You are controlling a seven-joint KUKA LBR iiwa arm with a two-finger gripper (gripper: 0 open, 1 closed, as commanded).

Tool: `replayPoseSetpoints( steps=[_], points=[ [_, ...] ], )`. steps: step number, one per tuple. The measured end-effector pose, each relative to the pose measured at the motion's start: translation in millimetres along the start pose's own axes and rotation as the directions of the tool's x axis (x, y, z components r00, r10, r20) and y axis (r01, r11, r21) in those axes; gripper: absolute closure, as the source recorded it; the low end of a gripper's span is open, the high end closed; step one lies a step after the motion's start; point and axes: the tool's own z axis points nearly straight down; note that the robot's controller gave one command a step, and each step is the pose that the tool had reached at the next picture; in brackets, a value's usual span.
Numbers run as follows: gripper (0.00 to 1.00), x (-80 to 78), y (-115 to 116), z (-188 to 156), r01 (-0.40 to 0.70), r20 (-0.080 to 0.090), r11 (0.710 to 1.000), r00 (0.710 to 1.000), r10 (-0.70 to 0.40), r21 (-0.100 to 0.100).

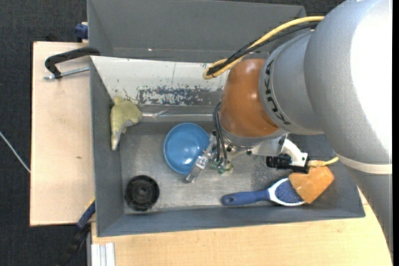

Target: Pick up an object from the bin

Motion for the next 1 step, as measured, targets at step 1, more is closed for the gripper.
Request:
replayPoseSetpoints(
  steps=[1],
  points=[
    [0.00,6.7,35.5,0.7,-0.162,-0.003,0.987,0.987,0.162,0.005]
  ],
)
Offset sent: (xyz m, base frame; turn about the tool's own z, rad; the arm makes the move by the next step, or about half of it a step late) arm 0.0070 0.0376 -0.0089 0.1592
